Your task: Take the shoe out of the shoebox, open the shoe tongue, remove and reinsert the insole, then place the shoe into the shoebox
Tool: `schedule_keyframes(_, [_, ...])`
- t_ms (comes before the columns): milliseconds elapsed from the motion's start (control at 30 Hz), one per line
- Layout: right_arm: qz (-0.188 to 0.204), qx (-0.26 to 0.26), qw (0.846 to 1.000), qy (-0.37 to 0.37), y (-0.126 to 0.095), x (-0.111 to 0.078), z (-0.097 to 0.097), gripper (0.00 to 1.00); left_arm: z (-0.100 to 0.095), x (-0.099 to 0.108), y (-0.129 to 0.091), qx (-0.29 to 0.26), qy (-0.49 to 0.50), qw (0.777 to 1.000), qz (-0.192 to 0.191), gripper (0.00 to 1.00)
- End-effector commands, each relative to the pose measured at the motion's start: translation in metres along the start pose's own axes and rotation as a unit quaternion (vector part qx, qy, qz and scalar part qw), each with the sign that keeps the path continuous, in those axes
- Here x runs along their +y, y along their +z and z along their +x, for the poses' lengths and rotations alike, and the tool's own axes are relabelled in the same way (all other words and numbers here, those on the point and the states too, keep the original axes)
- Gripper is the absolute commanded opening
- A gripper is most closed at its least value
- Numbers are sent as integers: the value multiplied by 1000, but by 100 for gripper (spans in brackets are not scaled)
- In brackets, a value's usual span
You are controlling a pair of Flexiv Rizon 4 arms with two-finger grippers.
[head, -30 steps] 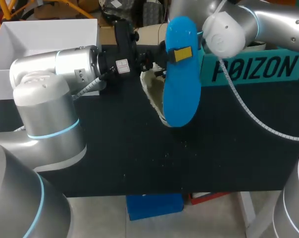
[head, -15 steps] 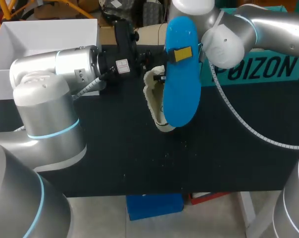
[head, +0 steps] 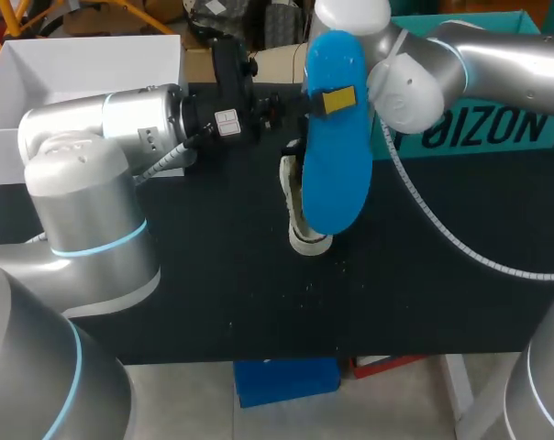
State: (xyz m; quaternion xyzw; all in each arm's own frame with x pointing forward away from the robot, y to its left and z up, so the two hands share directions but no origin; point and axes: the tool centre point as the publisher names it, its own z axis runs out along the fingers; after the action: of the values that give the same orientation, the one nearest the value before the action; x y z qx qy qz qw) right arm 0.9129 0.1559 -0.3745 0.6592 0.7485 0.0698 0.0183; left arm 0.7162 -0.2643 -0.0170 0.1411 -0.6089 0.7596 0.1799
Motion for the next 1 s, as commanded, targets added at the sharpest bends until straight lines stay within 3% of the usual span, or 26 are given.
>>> schedule_keyframes(33, [-28, 9, 1000, 1, -19, -11, -4, 100, 1, 1, 1, -3, 0, 1000, -1, 0])
schedule_keyframes(867, [-28, 9, 1000, 1, -19, -11, -4, 100, 1, 1, 1, -3, 0, 1000, -1, 0])
schedule_keyframes(1000, [3, 103, 993, 54, -32, -6, -19, 100, 1, 1, 1, -3, 0, 1000, -1, 0])
